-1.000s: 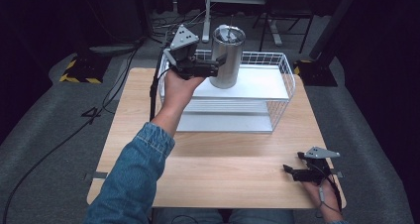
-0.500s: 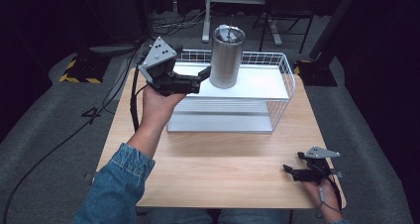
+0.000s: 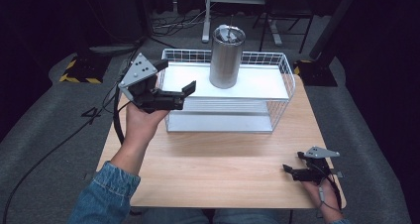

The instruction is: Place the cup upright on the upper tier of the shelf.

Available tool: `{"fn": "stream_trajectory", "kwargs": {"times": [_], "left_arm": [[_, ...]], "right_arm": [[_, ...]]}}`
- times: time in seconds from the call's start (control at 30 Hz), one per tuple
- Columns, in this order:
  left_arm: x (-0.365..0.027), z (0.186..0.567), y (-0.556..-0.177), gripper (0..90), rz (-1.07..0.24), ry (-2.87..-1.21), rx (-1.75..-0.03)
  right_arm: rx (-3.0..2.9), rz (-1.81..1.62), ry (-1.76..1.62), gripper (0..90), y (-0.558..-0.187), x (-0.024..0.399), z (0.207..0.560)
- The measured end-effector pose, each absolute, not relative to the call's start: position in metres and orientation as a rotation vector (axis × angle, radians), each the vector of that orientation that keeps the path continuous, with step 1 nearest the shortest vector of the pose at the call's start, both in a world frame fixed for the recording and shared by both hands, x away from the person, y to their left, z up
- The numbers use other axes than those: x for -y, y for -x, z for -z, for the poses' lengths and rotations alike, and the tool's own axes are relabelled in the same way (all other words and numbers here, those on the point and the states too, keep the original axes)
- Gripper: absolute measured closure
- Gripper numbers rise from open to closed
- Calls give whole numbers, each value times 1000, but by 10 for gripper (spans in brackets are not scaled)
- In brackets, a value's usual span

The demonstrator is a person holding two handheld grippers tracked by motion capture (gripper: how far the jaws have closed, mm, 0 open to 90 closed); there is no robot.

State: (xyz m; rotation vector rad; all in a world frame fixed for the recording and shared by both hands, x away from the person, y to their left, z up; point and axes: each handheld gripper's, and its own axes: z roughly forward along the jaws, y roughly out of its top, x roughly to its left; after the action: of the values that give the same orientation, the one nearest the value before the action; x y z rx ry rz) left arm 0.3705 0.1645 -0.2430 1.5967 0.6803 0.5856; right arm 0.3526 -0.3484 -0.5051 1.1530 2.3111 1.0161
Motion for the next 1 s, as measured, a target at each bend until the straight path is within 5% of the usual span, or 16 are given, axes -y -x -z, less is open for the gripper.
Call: {"fn": "stream_trajectory", "kwargs": {"times": [1.0], "left_arm": [[-226, 343, -312, 8, -573, -1771, -841]], "right_arm": [[-2311, -1016, -1153, 157, -353, 348, 505]]}}
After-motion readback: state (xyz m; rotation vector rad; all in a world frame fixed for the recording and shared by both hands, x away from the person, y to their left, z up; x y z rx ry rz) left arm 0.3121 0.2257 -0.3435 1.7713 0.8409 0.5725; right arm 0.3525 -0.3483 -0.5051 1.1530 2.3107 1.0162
